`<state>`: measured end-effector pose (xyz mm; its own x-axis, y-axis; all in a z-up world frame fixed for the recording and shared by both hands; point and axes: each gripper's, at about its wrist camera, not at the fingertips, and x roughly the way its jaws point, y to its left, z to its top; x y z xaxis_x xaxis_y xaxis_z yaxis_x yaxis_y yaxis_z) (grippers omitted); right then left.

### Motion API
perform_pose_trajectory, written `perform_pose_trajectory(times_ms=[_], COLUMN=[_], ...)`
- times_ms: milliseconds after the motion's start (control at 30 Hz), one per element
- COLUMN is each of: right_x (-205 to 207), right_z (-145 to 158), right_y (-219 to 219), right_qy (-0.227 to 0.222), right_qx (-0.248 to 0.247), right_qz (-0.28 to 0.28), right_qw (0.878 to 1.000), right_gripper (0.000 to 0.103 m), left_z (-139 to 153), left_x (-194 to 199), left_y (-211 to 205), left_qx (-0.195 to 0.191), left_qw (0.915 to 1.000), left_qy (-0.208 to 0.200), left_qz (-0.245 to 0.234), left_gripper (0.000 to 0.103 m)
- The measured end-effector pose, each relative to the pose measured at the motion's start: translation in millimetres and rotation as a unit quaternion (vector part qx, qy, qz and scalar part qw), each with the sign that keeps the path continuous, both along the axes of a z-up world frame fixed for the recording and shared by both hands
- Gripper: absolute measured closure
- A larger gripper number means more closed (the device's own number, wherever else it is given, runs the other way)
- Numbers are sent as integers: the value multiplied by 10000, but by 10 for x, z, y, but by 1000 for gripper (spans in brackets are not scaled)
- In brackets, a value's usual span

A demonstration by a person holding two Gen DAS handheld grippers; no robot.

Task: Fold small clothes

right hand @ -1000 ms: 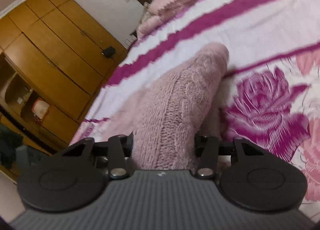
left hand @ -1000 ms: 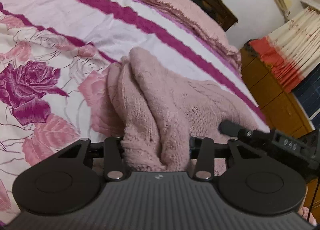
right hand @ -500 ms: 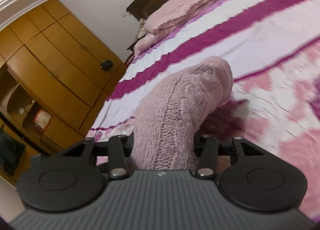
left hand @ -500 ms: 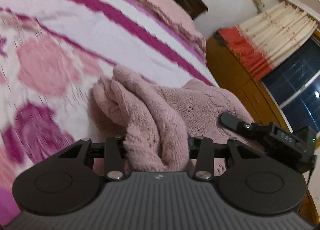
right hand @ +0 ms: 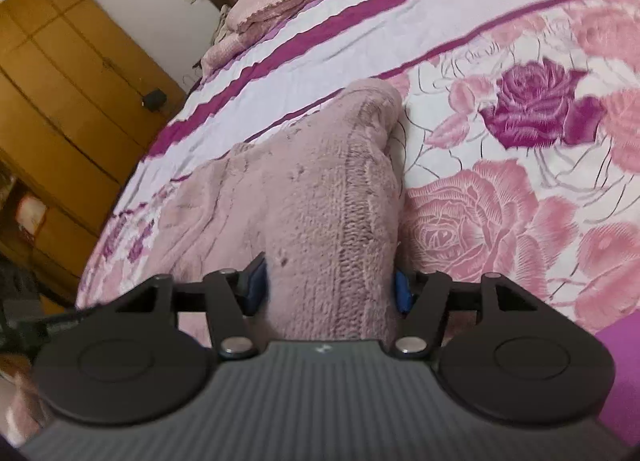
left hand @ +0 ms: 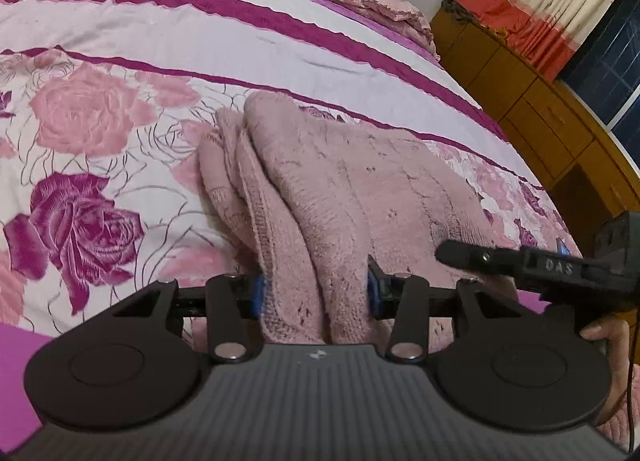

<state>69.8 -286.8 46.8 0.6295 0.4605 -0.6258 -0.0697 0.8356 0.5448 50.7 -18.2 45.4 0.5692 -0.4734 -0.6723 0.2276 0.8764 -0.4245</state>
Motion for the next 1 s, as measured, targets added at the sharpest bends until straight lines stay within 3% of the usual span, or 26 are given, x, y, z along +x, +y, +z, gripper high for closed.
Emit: perform_pose_trajectory(times_ms=[167,300,400,467,533,700,933,1000], right_x=[-69,-137,-222,-265,-271,-352,-595,-689], right_z=[-40,-212,-171,-121,-142,-137,123,188], right_y=[-72,-154,-146,-114,-62,-43,2,23], right_qy=[35,443,498,408,340,165,-373,-533], right_qx=[-27,799,1394,1085,419,233,-444,-708], right_qz=[164,18,-28,-111,-208,-220,-359,-388], right_qw=[9999,9958,9890,9932,9983,9993,9977,9953], right_gripper=[36,37,39,39,39,38,36,29], left_z=[-46,-100,-80,-88,-89,5,263,314], left_x=[84,75,110,126,101,-84,-416,-526], left_y=[30,1,35,68,65,13,60,25], left_qx=[-164,-113,-81,-75,-12,512,838,1025], left_qw=[9993,9994,9994,9993,9995,9986,9950,9927], left_qy=[308,306,265,279,244,-18,-251,-343], left_qz=[140,128,203,237,192,145,482,532], left_gripper=[45,43,43,43,42,38,38,36])
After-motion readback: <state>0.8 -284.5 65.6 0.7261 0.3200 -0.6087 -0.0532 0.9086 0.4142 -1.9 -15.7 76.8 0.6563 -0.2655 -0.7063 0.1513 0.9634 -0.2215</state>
